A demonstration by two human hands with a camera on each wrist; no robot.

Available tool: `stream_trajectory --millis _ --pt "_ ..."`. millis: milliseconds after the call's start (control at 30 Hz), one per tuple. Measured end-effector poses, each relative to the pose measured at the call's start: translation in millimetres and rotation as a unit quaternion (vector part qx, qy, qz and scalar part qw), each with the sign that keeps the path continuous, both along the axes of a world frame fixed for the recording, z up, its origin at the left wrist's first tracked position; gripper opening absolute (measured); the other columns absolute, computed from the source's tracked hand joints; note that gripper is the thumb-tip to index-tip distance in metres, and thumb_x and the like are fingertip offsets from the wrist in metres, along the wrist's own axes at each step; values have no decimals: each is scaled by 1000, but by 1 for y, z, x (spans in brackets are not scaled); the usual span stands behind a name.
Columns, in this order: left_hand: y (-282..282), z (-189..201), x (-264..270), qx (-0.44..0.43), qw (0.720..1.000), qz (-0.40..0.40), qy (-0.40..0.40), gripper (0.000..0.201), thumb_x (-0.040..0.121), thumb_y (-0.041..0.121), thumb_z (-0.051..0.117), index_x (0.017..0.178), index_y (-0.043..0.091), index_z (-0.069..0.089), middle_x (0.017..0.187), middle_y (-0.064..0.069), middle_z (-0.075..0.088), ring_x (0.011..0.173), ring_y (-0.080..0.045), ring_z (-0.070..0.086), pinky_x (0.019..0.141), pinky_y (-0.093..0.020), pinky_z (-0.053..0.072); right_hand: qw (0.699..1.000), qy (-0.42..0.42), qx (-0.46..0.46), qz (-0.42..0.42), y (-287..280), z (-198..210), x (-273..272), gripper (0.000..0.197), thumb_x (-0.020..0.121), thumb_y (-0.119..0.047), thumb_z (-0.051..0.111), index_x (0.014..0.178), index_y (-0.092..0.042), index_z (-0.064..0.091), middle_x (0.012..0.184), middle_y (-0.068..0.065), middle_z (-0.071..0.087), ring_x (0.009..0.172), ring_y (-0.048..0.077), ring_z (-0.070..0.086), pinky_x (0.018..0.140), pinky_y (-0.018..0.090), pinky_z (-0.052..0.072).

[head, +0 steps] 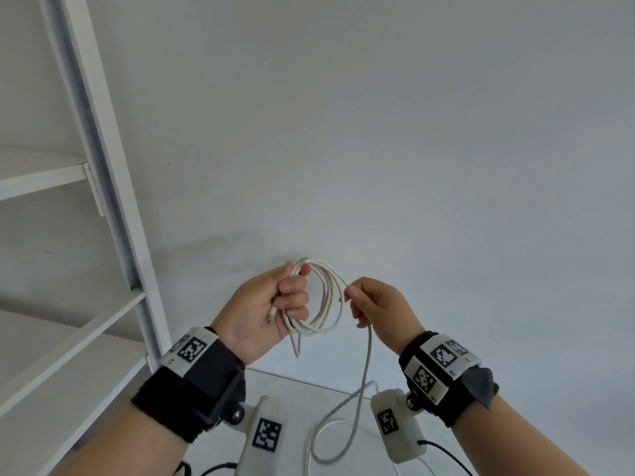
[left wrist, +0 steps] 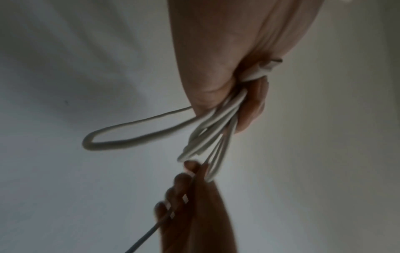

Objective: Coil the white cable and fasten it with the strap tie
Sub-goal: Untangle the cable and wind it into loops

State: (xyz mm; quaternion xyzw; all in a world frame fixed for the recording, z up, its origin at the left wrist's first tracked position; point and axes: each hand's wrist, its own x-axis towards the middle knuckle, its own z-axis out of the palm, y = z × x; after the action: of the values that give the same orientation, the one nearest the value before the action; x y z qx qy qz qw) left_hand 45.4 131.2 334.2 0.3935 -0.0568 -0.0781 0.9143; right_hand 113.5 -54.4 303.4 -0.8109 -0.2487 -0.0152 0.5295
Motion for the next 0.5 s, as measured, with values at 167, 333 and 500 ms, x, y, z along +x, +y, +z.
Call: stream_trajectory --millis 167,333,500 --pt "26 1 11 -106 994 -3 -31 24 69 15 71 87 7 57 52 9 43 39 -3 38 40 -15 37 996 92 -16 14 -20 -35 5 28 92 -12 47 67 -17 60 50 -7 47 44 5 42 51 20 43" --pt "56 23 22 -194 974 98 -59 23 62 9 68 83 9 59 50 10 45 38 -4 38 41 -15 39 975 147 -166 34 -53 -81 0 32 90 -12 48 61 -21 59 40 -10 42 40 4 37 48 20 36" --pt "80 34 28 -137 973 176 -55 14 91 19 41 88 14 54 51 13 45 40 -3 38 44 -13 40 967 171 -189 -19 -80 -105 -4 47 97 -31 36 56 -24 59 51 -10 41 49 4 39 60 22 33"
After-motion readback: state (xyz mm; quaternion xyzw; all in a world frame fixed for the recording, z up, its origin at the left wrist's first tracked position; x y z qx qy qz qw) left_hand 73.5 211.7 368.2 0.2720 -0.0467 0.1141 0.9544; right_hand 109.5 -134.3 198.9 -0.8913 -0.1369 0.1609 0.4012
